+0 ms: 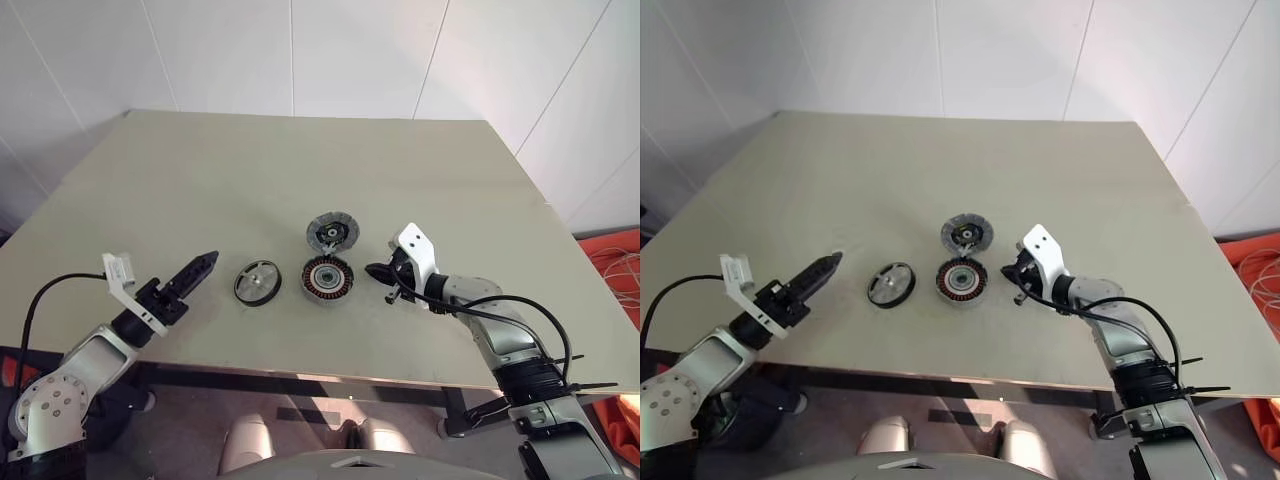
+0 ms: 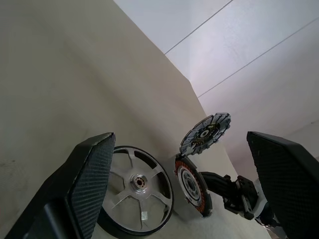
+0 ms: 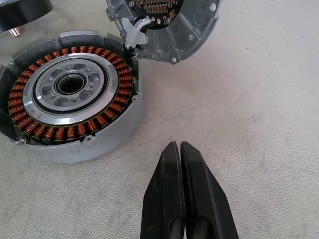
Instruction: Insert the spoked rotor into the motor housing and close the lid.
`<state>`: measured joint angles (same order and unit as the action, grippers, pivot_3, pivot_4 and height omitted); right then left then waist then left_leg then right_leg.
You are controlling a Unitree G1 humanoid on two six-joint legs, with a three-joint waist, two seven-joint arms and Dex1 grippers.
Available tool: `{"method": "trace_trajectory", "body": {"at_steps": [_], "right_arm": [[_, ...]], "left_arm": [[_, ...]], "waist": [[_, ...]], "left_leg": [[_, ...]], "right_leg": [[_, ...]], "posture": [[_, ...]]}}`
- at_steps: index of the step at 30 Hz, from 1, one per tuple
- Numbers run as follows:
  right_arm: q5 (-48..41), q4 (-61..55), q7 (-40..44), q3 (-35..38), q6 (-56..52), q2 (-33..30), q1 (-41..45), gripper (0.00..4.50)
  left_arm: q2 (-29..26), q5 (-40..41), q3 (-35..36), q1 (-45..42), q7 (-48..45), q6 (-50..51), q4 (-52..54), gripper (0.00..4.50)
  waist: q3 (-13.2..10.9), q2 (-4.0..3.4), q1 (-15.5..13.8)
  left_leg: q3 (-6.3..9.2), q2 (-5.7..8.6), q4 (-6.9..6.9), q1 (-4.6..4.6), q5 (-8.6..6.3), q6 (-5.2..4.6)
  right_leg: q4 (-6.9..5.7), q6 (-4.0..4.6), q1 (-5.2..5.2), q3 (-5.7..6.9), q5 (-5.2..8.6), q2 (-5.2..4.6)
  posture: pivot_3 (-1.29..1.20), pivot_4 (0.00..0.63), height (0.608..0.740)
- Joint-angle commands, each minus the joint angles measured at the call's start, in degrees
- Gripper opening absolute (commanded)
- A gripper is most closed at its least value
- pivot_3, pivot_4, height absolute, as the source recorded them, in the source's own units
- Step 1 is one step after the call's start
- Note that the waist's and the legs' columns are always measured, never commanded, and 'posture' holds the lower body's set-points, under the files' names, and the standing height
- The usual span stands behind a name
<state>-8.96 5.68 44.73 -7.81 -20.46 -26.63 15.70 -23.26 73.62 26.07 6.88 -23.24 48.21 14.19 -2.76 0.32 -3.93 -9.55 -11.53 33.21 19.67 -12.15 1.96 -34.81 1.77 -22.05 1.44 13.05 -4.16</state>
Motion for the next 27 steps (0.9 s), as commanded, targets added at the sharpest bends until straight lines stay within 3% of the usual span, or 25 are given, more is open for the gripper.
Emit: {"method": "trace_trajectory", "body": {"at_steps": [1,10,27], "right_arm": [[-0.26,-1.61,-0.12,0.92,0.96,-0.17,0.88,0.06],[-0.19,-1.2,-0.22,0.92,1.06,-0.03,1.33,0.06],[-0.2,-1.55,-0.22,0.74,1.03,0.11,1.1,0.06]], "left_arm": [[0.67,1.22,-0.4,-0.7,0.58,-0.21,1.23,4.5],[3.24,0.33,-1.65,-1.38,2.76,-0.21,-2.05,4.5],[3.57,-4.08,-4.21,0.28,-5.78,2.11,-12.19,4.5]], "waist": [[0.0,-0.01,0.0],[0.0,-0.01,-0.02],[0.04,-0.25,-0.06]], "left_leg": [[0.0,0.0,0.0,0.0,0.0,0.0],[0.0,0.01,0.01,-0.01,0.0,0.0],[0.0,0.04,0.0,-0.16,-0.01,-0.02]], "right_leg": [[0.0,0.0,0.01,0.0,0.0,0.0],[0.0,0.0,0.03,0.0,0.0,0.0],[0.02,-0.12,0.4,-0.02,0.07,-0.02]], "posture": [[0.0,0.0,0.74],[0.0,0.0,0.74],[0.0,0.0,0.74]]}}
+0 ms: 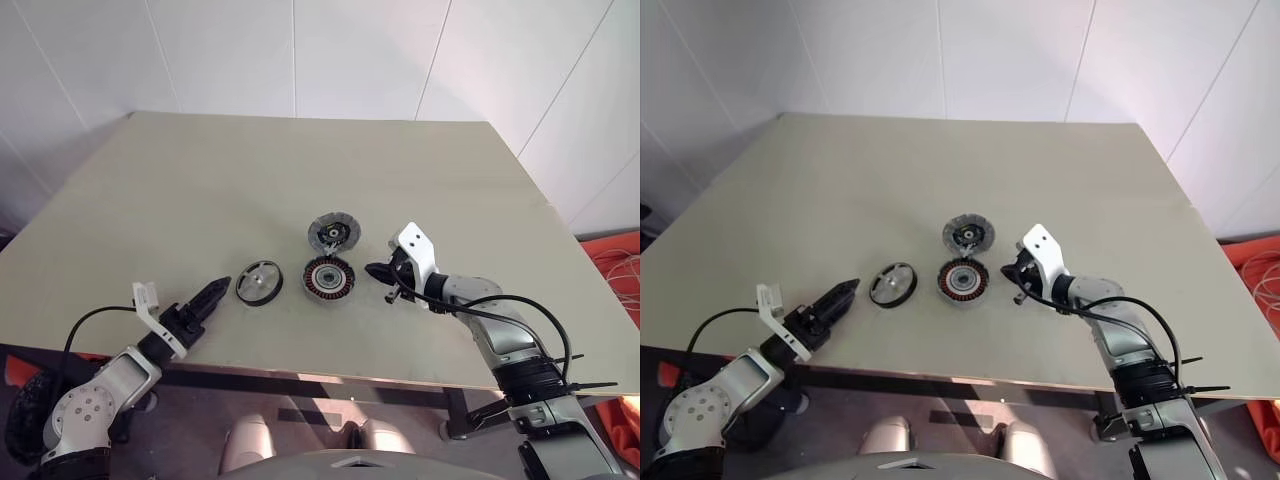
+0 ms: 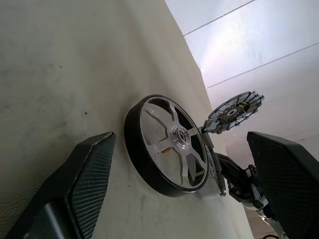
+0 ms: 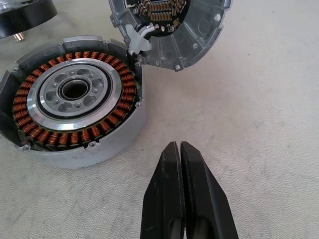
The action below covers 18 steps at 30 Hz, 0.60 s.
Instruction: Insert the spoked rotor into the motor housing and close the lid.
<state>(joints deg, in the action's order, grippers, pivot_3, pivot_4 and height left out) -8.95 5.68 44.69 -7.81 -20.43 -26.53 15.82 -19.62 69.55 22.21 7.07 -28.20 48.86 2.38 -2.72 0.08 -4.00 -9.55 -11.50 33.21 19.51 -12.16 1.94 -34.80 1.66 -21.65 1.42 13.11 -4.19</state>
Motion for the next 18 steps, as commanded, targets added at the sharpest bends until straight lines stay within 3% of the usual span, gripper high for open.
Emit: {"method": "trace_trajectory", "body": {"at_steps": [1,13,18], "right_arm": [[-0.19,-1.54,-0.19,0.74,1.03,0.03,0.97,0.06],[-0.25,-1.83,-0.26,0.81,0.89,0.02,0.69,0.06],[-0.18,-1.78,-0.22,0.61,1.0,0.12,0.65,0.06]], "left_arm": [[-0.2,0.32,-0.14,0.07,-0.9,1.88,-0.24,4.5],[-1.13,-2.41,2.62,-2.77,-1.45,-0.44,-2.8,4.5],[-1.33,-1.32,5.11,-4.19,-3.34,-3.03,0.71,4.5]], "waist": [[0.0,-0.01,0.01],[-0.02,-0.08,-0.01],[-0.03,-0.05,0.08]], "left_leg": [[0.0,0.0,0.0,-0.05,0.0,0.0],[0.0,0.0,-0.02,-0.35,-0.01,-0.02],[0.01,-0.02,-0.02,-0.37,0.0,0.0]], "right_leg": [[0.01,-0.02,0.05,0.0,0.01,0.0],[0.03,-0.25,0.36,0.0,0.15,0.0],[0.03,-0.27,0.38,0.0,0.17,0.0]], "posture": [[0.0,0.0,0.74],[0.0,0.0,0.74],[0.0,0.0,0.74]]}}
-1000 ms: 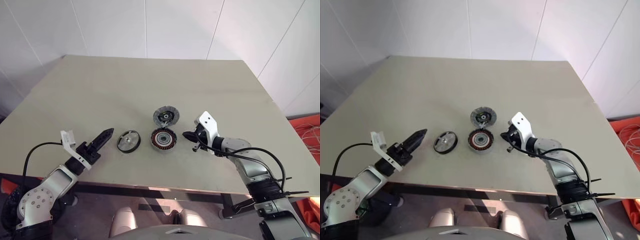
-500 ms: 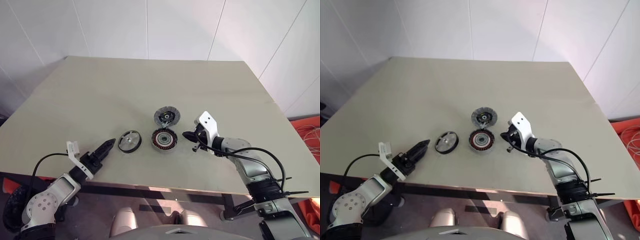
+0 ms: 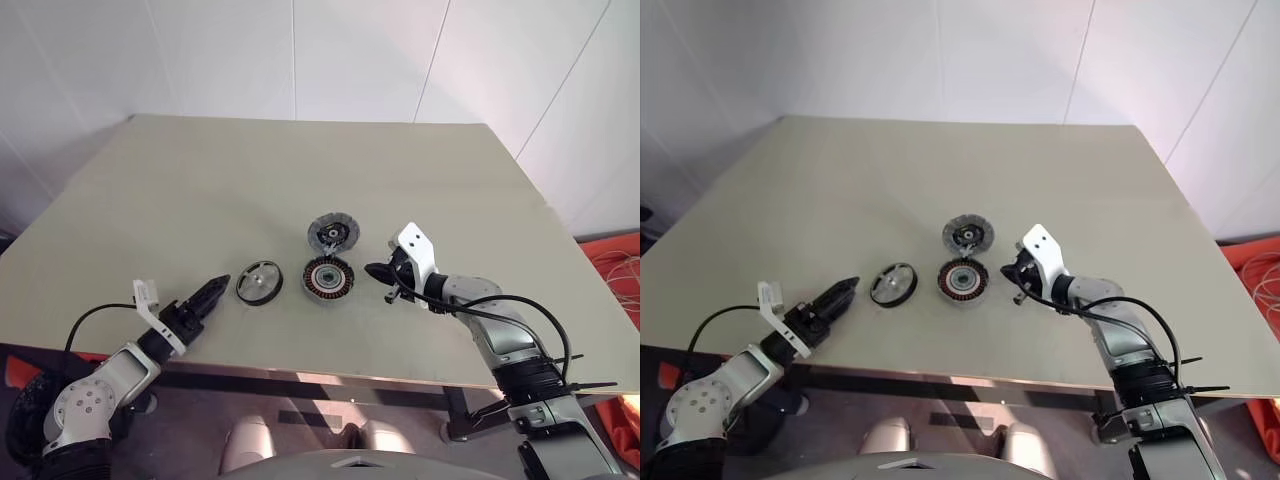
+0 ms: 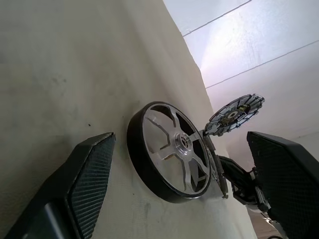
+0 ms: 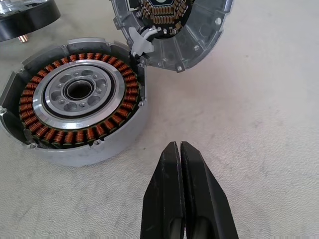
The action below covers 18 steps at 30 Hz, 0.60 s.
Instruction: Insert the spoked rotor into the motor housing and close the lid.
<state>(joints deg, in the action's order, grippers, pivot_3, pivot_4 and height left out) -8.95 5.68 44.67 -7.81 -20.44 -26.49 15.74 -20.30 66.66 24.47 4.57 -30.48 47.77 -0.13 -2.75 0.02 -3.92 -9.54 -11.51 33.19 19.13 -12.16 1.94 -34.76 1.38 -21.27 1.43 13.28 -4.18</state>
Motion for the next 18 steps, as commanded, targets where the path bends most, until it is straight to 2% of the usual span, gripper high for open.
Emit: {"method": "trace_trajectory", "body": {"at_steps": [1,7,12,14,18], "right_arm": [[-0.17,-1.73,-0.18,0.58,1.02,0.1,0.76,0.06],[-0.13,-1.6,-0.03,0.52,1.13,0.09,0.87,0.06],[-0.11,-1.62,0.02,0.51,1.1,-0.02,0.84,0.06],[-0.12,-1.71,0.06,0.52,1.03,-0.1,0.79,0.06],[-0.11,-1.82,0.06,0.54,0.95,-0.17,0.69,0.06]], "left_arm": [[-0.59,1.86,3.27,-2.12,-0.62,-2.19,4.2,4.5],[0.17,-0.38,4.92,-6.02,0.08,-7.1,5.87,4.5],[0.45,-17.03,-1.66,-7.03,-0.04,-19.85,6.44,4.5],[1.3,-19.59,-2.95,-7.64,0.35,-22.3,6.85,4.5],[3.54,-13.87,-2.04,-8.21,1.91,-18.28,8.18,4.5]], "waist": [[0.0,0.02,-0.03],[0.0,0.02,-0.09],[-0.01,0.02,-0.04],[-0.01,0.02,-0.06],[-0.01,0.03,-0.06]], "left_leg": [[0.0,0.0,0.0,0.0,0.0,0.0],[0.01,0.01,-0.01,0.03,-0.02,-0.04],[0.01,0.01,-0.02,0.07,-0.03,-0.05],[0.02,0.0,-0.03,0.07,-0.03,-0.05],[0.02,0.01,-0.02,0.08,-0.03,-0.04]], "right_leg": [[0.01,0.0,-0.02,0.0,0.0,0.0],[0.03,0.33,-0.12,0.02,-0.19,0.0],[0.05,0.3,-0.11,0.02,-0.17,0.0],[0.06,0.1,-0.12,0.02,-0.05,-0.01],[0.04,0.33,-0.17,0.02,-0.19,-0.01]], "posture": [[0.0,0.0,0.74],[0.0,0.0,0.74],[0.0,0.0,0.74],[0.0,0.0,0.74],[0.0,0.0,0.74]]}}
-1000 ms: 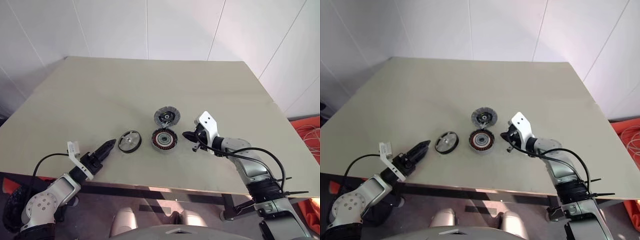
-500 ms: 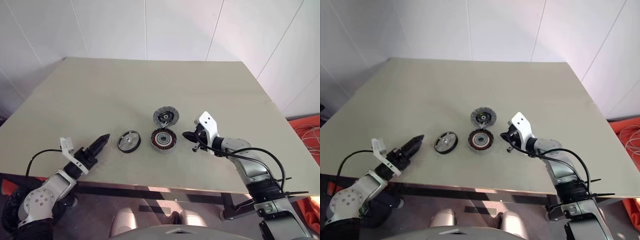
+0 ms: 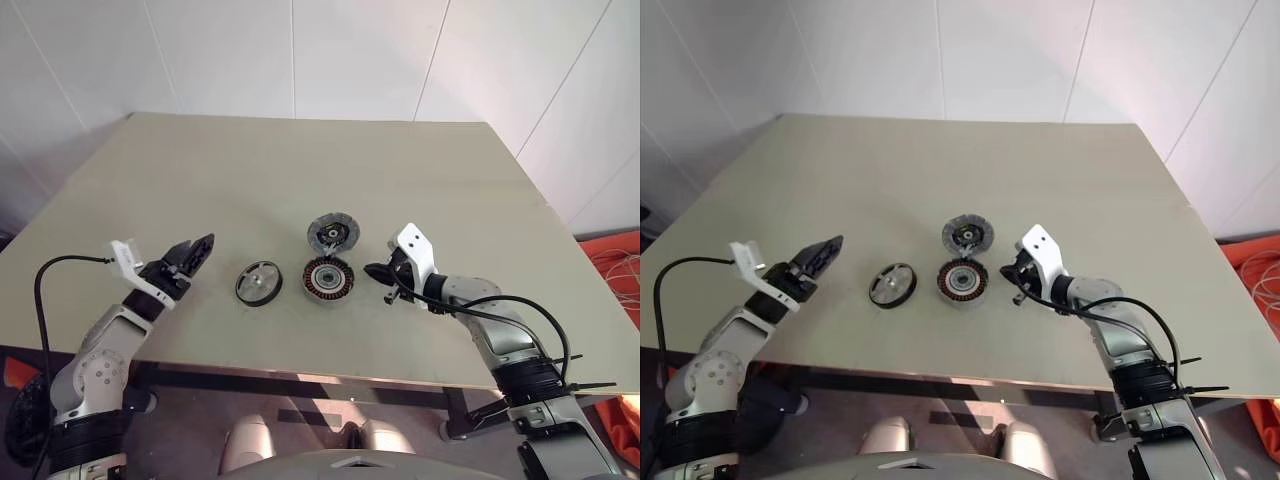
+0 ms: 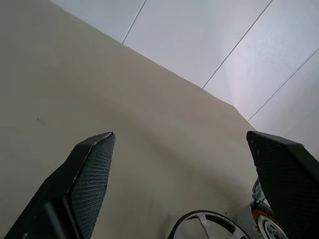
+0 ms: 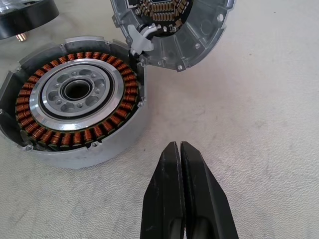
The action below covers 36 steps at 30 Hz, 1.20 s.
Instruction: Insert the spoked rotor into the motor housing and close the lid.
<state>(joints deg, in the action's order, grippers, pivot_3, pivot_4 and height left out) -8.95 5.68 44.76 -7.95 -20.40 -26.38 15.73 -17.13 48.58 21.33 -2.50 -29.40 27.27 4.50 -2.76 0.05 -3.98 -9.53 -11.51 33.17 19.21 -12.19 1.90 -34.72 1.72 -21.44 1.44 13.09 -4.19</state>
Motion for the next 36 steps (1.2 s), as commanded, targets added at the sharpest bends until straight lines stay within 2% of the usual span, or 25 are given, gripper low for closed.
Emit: {"method": "trace_trajectory", "body": {"at_steps": [1,6,10,17,20,23,30,36], "right_arm": [[-0.12,-1.88,-0.02,0.71,0.88,-0.31,0.68,0.06],[-0.17,-2.03,-0.01,0.8,0.88,-0.43,0.52,0.06],[-0.11,-1.81,-0.05,0.68,0.95,-0.31,0.59,0.06],[-0.08,-1.77,-0.09,0.6,0.87,-0.28,0.6,0.06],[-0.05,-1.6,-0.12,0.59,0.86,-0.23,0.79,0.0],[-0.03,-1.56,-0.17,0.63,0.9,-0.24,0.81,0.0],[-0.05,-1.67,-0.25,0.67,0.9,-0.22,0.68,0.0],[-0.03,-1.75,-0.39,0.75,0.91,-0.24,0.54,0.0]], "left_arm": [[0.45,7.61,1.51,-0.57,1.05,5.24,4.19,4.5],[-0.87,16.67,3.17,1.86,3.1,13.46,6.68,4.5],[-1.84,22.28,4.66,3.0,8.15,18.94,5.34,4.5],[-2.37,28.1,6.23,5.54,13.95,24.2,5.18,4.5],[-2.65,27.11,4.5,6.2,14.81,25.48,5.94,3.86],[-3.0,29.2,3.38,7.11,15.21,27.78,7.45,2.92],[-4.69,31.57,2.17,7.13,15.98,31.92,5.27,2.92],[-7.55,27.24,1.64,6.53,10.42,32.54,-2.42,2.92]], "waist": [[0.0,0.0,0.0],[0.0,0.0,0.05],[0.0,0.0,0.03],[-0.01,0.01,0.03],[-0.01,0.01,-0.03],[-0.02,0.02,-0.01],[-0.02,0.02,0.0],[-0.01,0.02,0.02]], "left_leg": [[0.0,0.0,0.0,0.02,0.0,0.0],[-0.04,-0.02,-0.01,0.09,0.0,0.01],[-0.05,-0.01,0.0,0.1,0.0,0.01],[-0.04,-0.02,0.0,0.12,0.0,0.0],[-0.04,-0.01,0.0,0.1,0.0,0.0],[-0.04,0.0,0.01,0.11,0.0,0.0],[-0.04,-0.01,0.0,0.1,0.0,0.01],[-0.04,-0.01,0.0,0.08,0.0,0.01]], "right_leg": [[0.0,0.0,-0.03,0.0,0.0,0.0],[-0.03,0.03,-0.17,-0.01,-0.01,0.01],[-0.03,0.02,-0.18,0.0,0.0,0.01],[-0.02,-0.05,-0.19,0.0,0.04,0.01],[-0.02,-0.15,-0.18,0.0,0.09,0.01],[-0.01,-0.26,-0.18,-0.01,0.16,0.01],[-0.02,-0.25,-0.18,-0.01,0.15,0.02],[-0.02,-0.31,-0.18,-0.01,0.19,0.02]], "posture": [[0.0,0.0,0.74],[0.0,0.0,0.74],[0.0,0.0,0.74],[0.0,0.0,0.74],[0.0,0.0,0.74],[0.0,0.0,0.74],[0.0,0.0,0.74],[0.0,0.0,0.74]]}}
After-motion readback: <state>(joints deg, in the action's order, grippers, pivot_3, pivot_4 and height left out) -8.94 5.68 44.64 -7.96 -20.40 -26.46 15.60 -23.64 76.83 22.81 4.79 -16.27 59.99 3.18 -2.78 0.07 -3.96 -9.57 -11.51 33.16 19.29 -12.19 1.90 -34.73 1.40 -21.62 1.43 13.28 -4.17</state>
